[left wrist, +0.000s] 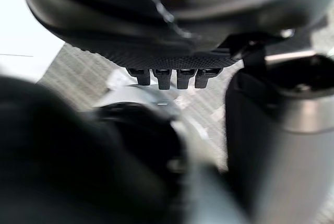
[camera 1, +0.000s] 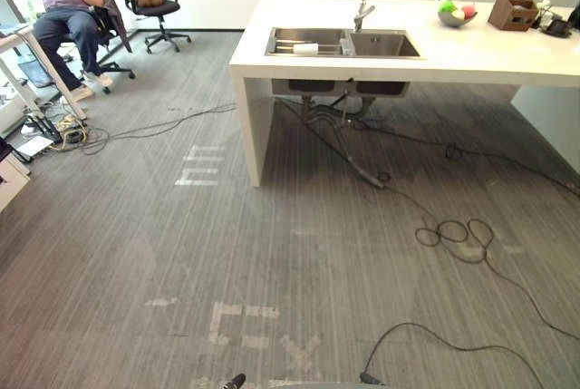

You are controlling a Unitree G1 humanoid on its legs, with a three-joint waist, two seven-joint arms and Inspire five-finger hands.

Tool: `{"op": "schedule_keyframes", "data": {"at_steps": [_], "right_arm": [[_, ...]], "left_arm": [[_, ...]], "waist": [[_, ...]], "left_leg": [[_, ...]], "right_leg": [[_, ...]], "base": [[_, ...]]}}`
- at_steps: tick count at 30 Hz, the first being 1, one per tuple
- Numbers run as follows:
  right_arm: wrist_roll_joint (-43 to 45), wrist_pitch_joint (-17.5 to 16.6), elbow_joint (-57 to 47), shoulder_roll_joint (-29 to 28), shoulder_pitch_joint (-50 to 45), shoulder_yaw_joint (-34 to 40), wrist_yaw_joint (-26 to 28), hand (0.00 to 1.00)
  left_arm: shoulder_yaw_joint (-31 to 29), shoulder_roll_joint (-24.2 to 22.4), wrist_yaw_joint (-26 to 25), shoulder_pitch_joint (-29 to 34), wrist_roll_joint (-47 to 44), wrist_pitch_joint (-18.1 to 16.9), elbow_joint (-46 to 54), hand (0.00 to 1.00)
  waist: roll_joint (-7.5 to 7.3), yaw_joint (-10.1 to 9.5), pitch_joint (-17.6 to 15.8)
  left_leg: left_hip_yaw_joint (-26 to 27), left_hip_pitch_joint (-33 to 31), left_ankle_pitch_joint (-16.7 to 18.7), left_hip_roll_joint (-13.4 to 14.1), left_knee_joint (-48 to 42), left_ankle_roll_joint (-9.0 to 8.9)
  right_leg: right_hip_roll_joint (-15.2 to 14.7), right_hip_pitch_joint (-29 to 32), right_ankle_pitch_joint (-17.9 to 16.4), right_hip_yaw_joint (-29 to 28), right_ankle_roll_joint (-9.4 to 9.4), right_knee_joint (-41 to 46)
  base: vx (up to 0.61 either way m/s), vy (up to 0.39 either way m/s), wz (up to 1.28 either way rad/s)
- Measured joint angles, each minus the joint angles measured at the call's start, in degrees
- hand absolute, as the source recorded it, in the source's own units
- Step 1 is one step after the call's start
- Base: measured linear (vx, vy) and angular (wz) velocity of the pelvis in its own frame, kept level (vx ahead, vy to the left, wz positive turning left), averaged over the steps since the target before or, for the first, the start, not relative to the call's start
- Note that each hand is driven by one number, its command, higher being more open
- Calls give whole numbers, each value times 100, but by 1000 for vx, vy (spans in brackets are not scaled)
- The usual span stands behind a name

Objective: Walk over to the sink, pick up the cup, carry it to the dishwasher, place the cup inside the dishwasher, then close the dishwasher door

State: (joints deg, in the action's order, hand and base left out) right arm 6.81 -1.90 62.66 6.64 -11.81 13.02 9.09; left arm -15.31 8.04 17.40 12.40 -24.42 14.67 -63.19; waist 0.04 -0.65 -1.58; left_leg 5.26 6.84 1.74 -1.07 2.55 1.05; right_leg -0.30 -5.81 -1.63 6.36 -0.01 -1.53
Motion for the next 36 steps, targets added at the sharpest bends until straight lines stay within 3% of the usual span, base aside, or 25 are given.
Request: {"op": "schedule_keyframes", "data": {"at_steps": [3, 7, 15, 20, 23, 24, 25, 27, 28, 30, 31, 33, 36], "right_arm": [[-6, -153, -4, -22, 218, -85, -160, 100], [49, -155, -5, -59, 392, -95, -169, 100], [35, -16, -7, -334, 665, -110, -39, 100], [39, 59, -11, -340, 703, -86, -41, 100], [473, 68, -14, -338, 671, 17, 51, 100], [733, 64, -36, -342, 661, 33, 89, 100], [940, 62, -64, -343, 661, 94, 95, 100], [1266, 40, -151, -335, 613, 201, 95, 100], [1354, 21, -201, -328, 607, 200, 97, 100], [1454, -79, -368, -362, 620, 225, 140, 100], [1454, -103, -358, -362, 623, 230, 161, 100], [1499, -122, -233, -343, 601, 233, 204, 100], [1706, -155, -254, -358, 603, 268, 274, 100]], "left_arm": [[218, -12, -4, -41, 76, -256, -3, 100], [298, -12, -71, -98, 83, -270, 0, 100], [461, -24, -183, -165, -135, -433, 2, 100], [459, -31, -184, -157, -335, -515, 5, 100], [458, -35, -190, -147, -362, -503, 8, 100], [455, -21, -169, -140, -362, -493, 20, 100], [451, -10, -146, -142, -366, -483, 24, 100], [456, -2, -121, -140, -367, -488, 32, 100], [465, -7, -121, -143, -366, -488, 30, 100], [450, 93, -70, -196, -373, -457, 41, 100], [450, 110, -73, -229, -370, -446, 40, 100], [443, 118, -94, -242, -359, -399, 41, 100], [392, 103, -139, -360, -39, -400, 46, 100]], "waist": [[-9, 2, -5], [-16, 0, -16], [-32, 9, -97], [-50, 10, -209], [-63, 17, -285], [-97, 19, -302], [-123, 18, -322], [-137, 17, -334], [-117, 20, -349], [-224, 39, -523], [-247, 45, -570], [-204, 64, -579], [-114, 131, -800]], "left_leg": [[-25, 102, -9, -4, 129, -16], [-27, 95, -8, -6, 164, -24], [-66, 228, 17, -11, 206, -81], [-121, 274, 18, -59, 207, -82], [-258, 435, 26, -93, 195, -85], [-305, 462, 63, -156, 192, -89], [-317, 452, 151, -252, 154, 16], [-296, 425, 289, -381, 53, 238], [-281, 421, 307, -390, 17, 299], [-305, 497, 408, -428, -170, 462], [-325, 569, 418, -407, -208, 508], [-379, 690, 565, -225, -383, 417], [-434, 936, 801, 54, -438, 312]], "right_leg": [[14, -110, 9, 29, 15, -155], [19, -129, 1, 62, 30, -207], [-10, -247, -138, 193, 333, -127], [-60, -314, -150, 262, 351, -106], [-134, -401, -326, 402, 533, 223], [-243, -266, -573, 449, 462, 622], [-397, -48, -879, 479, 426, 1165], [-647, 354, -1222, 453, 613, 2170], [-706, 583, -1239, 416, 636, 2633], [-985, 1588, -1067, 345, 366, 4759], [-1001, 1706, -1136, 359, 359, 5025], [-939, 1887, -1351, 636, 299, 4656], [-673, 1977, -1244, 899, 278, 3263]], "base": [[39, -16, 3], [36, -11, 3], [-6, -10, 6], [-34, -8, 7], [-48, -3, 27], [-72, 19, 32], [-64, 26, 26], [-47, 36, 14], [-35, 67, 5], [7, 53, 8], [105, 4, 17], [167, -6, 13], [307, -62, 9]]}}
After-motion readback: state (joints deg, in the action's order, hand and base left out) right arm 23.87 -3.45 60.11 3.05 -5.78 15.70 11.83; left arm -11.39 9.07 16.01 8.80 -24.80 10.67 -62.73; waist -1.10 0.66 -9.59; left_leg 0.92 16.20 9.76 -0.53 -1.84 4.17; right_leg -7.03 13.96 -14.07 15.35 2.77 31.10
